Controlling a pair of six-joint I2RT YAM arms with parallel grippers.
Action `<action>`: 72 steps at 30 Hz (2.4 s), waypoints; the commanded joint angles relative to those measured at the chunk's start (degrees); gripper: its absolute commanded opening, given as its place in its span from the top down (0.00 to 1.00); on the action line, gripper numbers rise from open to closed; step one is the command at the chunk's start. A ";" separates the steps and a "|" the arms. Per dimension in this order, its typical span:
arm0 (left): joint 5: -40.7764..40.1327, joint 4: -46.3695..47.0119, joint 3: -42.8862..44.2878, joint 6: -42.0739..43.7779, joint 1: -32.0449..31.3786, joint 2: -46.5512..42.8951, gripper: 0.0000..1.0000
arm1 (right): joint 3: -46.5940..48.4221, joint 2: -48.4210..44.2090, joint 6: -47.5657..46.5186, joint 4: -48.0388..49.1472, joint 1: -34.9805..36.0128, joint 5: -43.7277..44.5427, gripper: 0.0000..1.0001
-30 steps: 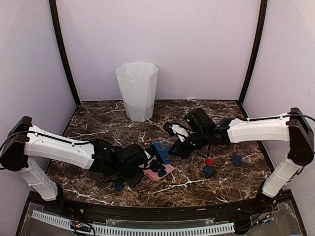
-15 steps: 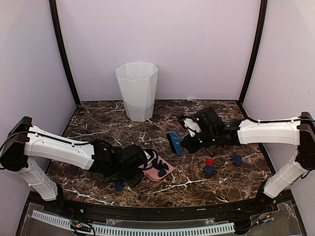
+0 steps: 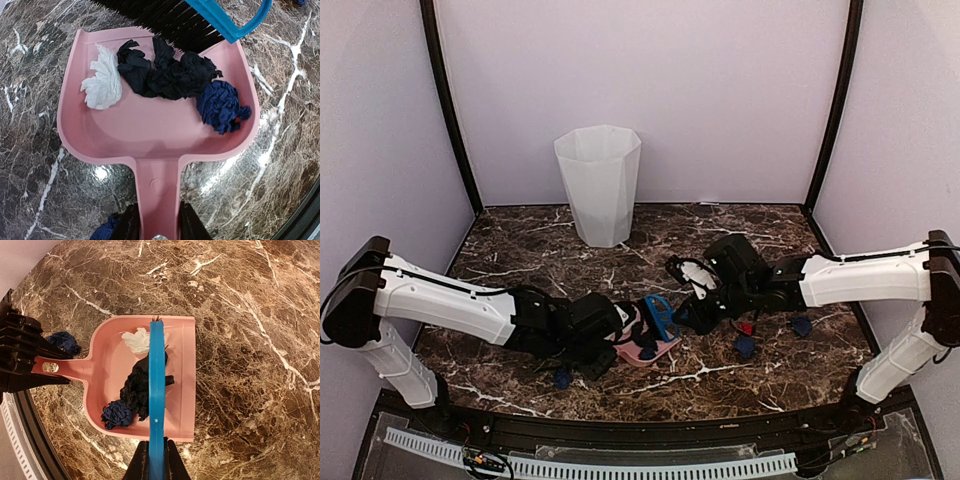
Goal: Sweep away the paper scraps from the table
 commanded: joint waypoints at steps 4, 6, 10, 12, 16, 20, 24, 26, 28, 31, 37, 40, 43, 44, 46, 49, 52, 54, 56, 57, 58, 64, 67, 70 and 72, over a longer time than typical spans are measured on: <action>0.03 4.50 1.08 0.23 0.31 -0.14 1.00 | -0.95 -1.61 1.10 4.57 0.67 -3.27 1.00; 0.66 6.73 0.36 0.81 0.31 -0.89 1.00 | -1.18 -2.07 1.25 4.85 0.69 -3.40 1.00; -0.19 9.28 -0.64 1.98 0.31 -1.93 1.00 | -1.17 -3.93 1.46 4.86 0.69 -1.84 1.00; -0.99 10.16 -1.15 2.16 0.30 -2.51 1.00 | -1.06 -5.51 1.46 4.34 0.68 -1.16 1.00; -1.45 11.57 -2.31 2.55 0.31 -3.71 1.00 | -0.60 -8.64 1.55 2.94 0.69 0.80 1.00; -2.36 12.05 -2.40 2.63 0.31 -3.99 1.00 | -0.03 -11.00 1.42 0.77 0.68 2.53 1.00; -2.91 12.90 -2.50 2.60 0.31 -4.66 1.00 | -0.31 -14.60 1.34 -0.88 0.68 4.58 1.00; -3.01 13.26 -2.50 2.73 0.31 -5.09 1.00 | -1.08 -16.87 1.64 -1.36 0.69 7.14 1.00; -3.38 13.36 -2.31 2.68 0.31 -5.41 1.00 | -1.95 -19.25 2.00 -1.66 0.61 11.00 1.00; -4.14 12.76 -1.58 2.66 0.30 -5.70 1.00 | -3.27 -22.60 2.61 -2.70 0.60 16.95 1.00; -5.26 11.61 2.44 3.16 0.42 -5.25 1.00 | -6.06 -28.50 5.06 -5.21 0.44 32.06 1.00; -6.10 9.57 5.44 3.35 0.86 -4.23 1.00 | -8.06 -31.41 6.60 -5.74 0.07 37.76 1.00; -6.86 8.30 8.83 3.45 2.17 -3.37 1.00 | -9.99 -33.66 7.88 -5.62 -0.71 40.72 1.00; -6.71 7.93 9.32 3.46 2.56 -3.34 1.00 | -10.59 -34.29 8.14 -5.49 -0.94 41.27 1.00; -6.17 7.61 11.06 3.72 3.83 -3.17 1.00 | -11.67 -35.26 8.55 -5.01 -1.52 42.00 1.00; -5.28 7.27 14.05 4.59 5.72 -2.78 1.00 | -12.83 -36.25 8.92 -4.41 -2.15 43.22 1.00; -4.62 6.21 18.37 5.55 7.23 -2.01 1.00 | -13.27 -36.56 9.03 -4.07 -2.69 43.93 1.00; -4.54 5.15 21.46 6.14 8.66 -1.17 1.00 | -13.27 -36.47 8.89 -4.03 -2.89 43.81 1.00; -3.90 4.16 24.49 6.93 9.74 -0.34 1.00 | -13.42 -36.36 8.79 -4.03 -3.00 43.72 1.00; -3.55 3.93 25.41 7.26 10.08 -0.11 1.00 | -13.45 -36.33 8.76 -4.03 -3.08 43.70 1.00; -2.90 3.55 27.26 7.87 10.79 0.35 1.00 | -13.53 -36.30 8.68 -3.84 -3.16 43.66 1.00; -0.58 1.33 35.53 9.95 14.23 2.94 1.00 | -13.61 -35.50 8.41 -3.29 -3.52 43.11 1.00; 1.60 0.21 39.93 10.55 16.52 4.59 1.00 | -13.62 -35.09 8.26 -2.90 -3.59 42.84 1.00; 3.34 -0.46 43.44 10.74 18.35 5.96 1.00 | -13.62 -34.56 8.19 -2.64 -3.77 42.63 1.00; 4.29 -0.58 46.08 10.79 19.63 7.01 1.00 | -13.62 -34.30 8.15 -2.49 -3.79 42.45 1.00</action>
